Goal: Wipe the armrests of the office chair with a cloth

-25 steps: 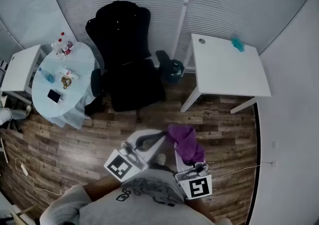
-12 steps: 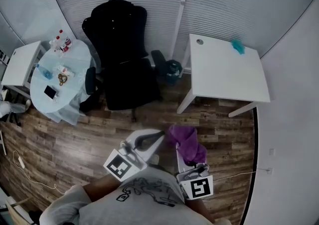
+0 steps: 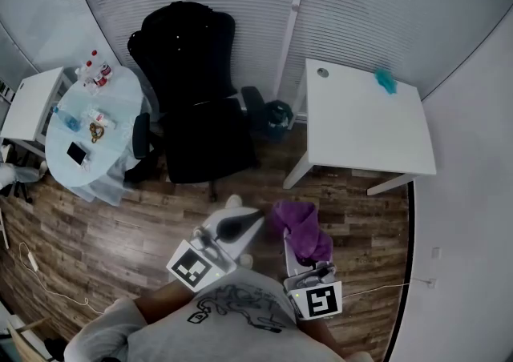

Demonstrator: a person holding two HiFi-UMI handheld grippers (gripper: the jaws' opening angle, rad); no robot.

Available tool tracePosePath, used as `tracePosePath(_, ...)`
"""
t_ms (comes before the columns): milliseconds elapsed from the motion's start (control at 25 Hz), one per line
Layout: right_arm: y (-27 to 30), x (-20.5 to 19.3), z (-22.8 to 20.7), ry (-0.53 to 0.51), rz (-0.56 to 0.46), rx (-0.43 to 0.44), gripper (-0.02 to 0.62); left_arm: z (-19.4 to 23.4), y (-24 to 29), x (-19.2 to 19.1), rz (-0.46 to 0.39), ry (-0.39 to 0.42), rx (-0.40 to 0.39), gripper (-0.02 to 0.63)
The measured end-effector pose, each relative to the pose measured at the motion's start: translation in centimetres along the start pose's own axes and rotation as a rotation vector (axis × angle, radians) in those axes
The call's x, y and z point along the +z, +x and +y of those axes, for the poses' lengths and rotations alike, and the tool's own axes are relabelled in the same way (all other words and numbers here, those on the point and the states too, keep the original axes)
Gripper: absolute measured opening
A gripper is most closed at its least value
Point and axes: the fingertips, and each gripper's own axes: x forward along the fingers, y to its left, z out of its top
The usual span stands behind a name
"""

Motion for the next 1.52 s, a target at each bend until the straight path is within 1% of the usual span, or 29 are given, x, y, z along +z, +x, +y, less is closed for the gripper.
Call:
tracePosePath(240, 6.0, 0.2, -2.4, -0.013, 0.016, 0.017, 0.029, 5.7, 2.5, 0.3, -0.007, -0.008, 0.010, 0.002)
tracePosePath(480, 14.3, 1.4, -4.4, -0.019, 0.016, 0.028, 0.029, 13.9, 4.9, 0.9, -0.001, -0.012, 0.011, 0.002)
tracePosePath(640, 20.3, 2.4, -5.9, -0.028, 0.016, 0.038, 0.029, 19.4, 6.7, 2.2, -0.009, 0.017, -0.002, 0.002)
tracePosePath(840, 26.9, 2.9, -6.9, -0.034, 0.022, 0.059, 0.029, 26.2, 7.7, 2.5, 0.001, 0.009, 0.027, 0.002)
tracePosePath(920, 29.0, 3.1, -7.4, -0.036, 0.022, 0.061, 0.029, 28.3, 8.2, 2.7, -0.003, 0.009, 0.030, 0.002)
tracePosePath(1160, 33.2, 3.1, -8.8, -0.036, 0.030, 0.066, 0.029, 32.2, 9.7, 2.5, 0.011, 0.015, 0.021, 0.002)
tracePosePath(1520, 35.6, 2.8, -12.1, -0.031, 0.051, 0.085, 0.029, 35.0, 13.0, 2.2, 0.017, -0.003, 0.057, 0.002)
